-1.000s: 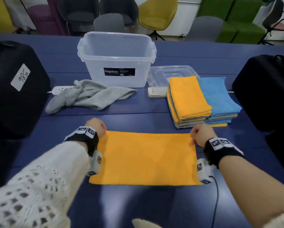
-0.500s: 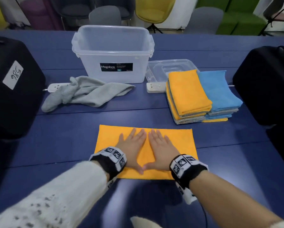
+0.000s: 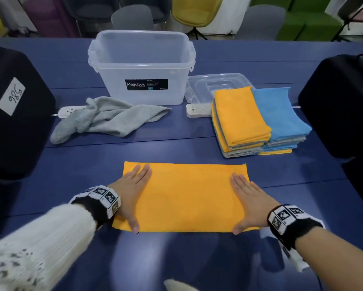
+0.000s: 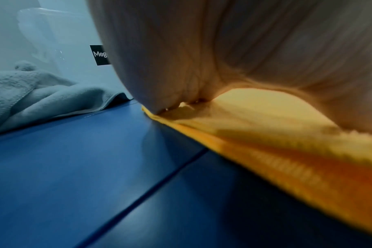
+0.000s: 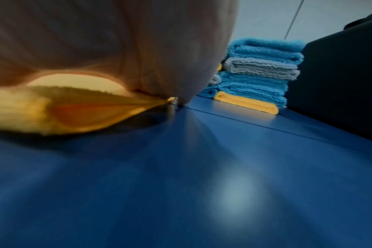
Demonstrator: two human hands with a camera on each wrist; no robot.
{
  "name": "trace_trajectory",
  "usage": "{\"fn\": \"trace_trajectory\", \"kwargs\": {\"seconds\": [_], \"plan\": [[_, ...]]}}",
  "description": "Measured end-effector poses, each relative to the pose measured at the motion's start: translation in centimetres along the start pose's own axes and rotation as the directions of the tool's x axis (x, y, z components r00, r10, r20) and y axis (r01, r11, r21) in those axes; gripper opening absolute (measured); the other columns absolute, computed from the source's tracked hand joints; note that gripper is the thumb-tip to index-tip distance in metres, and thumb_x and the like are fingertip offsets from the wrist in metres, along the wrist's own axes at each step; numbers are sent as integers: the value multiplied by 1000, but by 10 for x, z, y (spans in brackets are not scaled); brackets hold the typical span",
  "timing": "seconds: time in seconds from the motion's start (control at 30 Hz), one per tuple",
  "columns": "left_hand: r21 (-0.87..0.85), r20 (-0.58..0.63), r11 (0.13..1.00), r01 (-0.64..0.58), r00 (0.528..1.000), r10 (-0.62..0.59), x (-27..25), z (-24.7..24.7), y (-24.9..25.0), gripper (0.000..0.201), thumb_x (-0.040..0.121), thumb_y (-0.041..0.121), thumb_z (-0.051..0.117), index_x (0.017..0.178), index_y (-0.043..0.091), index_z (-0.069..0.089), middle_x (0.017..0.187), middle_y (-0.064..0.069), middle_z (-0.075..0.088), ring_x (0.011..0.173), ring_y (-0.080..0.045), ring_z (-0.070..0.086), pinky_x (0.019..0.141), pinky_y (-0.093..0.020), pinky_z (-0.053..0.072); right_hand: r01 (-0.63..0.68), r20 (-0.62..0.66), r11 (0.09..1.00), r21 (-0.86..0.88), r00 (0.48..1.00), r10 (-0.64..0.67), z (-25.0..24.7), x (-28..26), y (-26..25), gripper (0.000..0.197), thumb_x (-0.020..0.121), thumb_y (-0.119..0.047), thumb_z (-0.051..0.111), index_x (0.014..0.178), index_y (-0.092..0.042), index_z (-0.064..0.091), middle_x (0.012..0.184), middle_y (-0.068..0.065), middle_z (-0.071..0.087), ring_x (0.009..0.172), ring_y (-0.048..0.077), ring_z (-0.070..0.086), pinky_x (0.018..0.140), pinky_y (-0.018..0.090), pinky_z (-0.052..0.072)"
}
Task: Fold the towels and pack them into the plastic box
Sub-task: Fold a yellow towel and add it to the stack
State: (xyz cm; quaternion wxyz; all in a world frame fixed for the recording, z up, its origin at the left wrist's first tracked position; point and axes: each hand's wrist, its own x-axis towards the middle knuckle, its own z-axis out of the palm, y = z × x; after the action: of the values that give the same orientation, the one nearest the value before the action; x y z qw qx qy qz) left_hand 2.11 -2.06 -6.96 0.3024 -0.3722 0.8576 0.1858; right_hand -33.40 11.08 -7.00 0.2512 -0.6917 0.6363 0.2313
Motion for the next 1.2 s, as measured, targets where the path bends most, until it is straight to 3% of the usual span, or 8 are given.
{"fn": "trace_trajectory", "kwargs": {"seconds": [0.33,0.43,0.53,0.63,0.77,0.87,1.0,1.2], "plan": [[-41,-126,997,-64,990,59,1,-5,27,154,43,87,62,148,12,-23,147,4,-35,142,-18,-26,120,-38,-7,-124,-32,974,191,991,133,-6,-12,28,143,44,-93,49,151,-20,-13,151,-15,-20,147,15,-13,118,45,-8],[-143,-285,977,-157,952,111,7,-10,53,106,81,64,56,153,14,-5,158,5,-14,148,-14,-8,121,-30,1,-257,-337,855,451,838,429,-4,-3,18,85,77,-71,55,139,-17,37,144,3,39,133,26,37,107,47,28],[-178,-420,956,-235,897,142,15,-10,74,49,97,32,46,143,18,39,147,0,34,131,-21,34,111,-37,30,-464,-203,649,603,697,687,0,8,-1,62,86,-57,56,123,-8,45,127,13,46,116,32,48,93,45,41],[-279,-384,933,-228,917,110,21,-6,82,33,99,21,41,129,18,53,124,-2,47,112,-21,46,101,-36,38,-506,-18,586,633,747,664,1,15,-17,47,90,-44,55,113,-4,51,123,17,47,109,33,51,86,38,43],[-462,-474,851,-250,880,1,20,-8,80,27,99,19,42,121,17,58,116,2,54,97,-12,52,89,-21,40,-193,-140,580,792,866,479,-19,12,-43,10,90,-18,55,85,-13,48,84,2,53,85,25,52,65,32,40],[-702,-509,648,-297,845,-164,20,-12,82,21,99,27,46,106,15,61,96,3,65,84,-14,63,79,-29,51,-42,-232,627,778,908,350,-37,8,-81,27,86,-27,64,103,-18,44,90,-4,51,84,18,51,58,25,36],[-979,-194,113,-172,953,-233,27,-15,92,35,95,40,54,77,9,51,65,-3,54,62,-23,59,61,-36,52,93,-200,600,795,973,115,-40,16,-120,41,85,-31,67,115,-21,41,90,-9,60,79,9,60,61,22,43],[-836,-337,530,-141,895,-293,40,-4,94,14,88,12,62,98,13,53,61,4,48,55,-15,45,61,-32,42,139,-318,704,696,940,128,-28,20,-113,15,95,-16,45,105,-19,55,86,2,65,72,15,63,71,36,54]]}}
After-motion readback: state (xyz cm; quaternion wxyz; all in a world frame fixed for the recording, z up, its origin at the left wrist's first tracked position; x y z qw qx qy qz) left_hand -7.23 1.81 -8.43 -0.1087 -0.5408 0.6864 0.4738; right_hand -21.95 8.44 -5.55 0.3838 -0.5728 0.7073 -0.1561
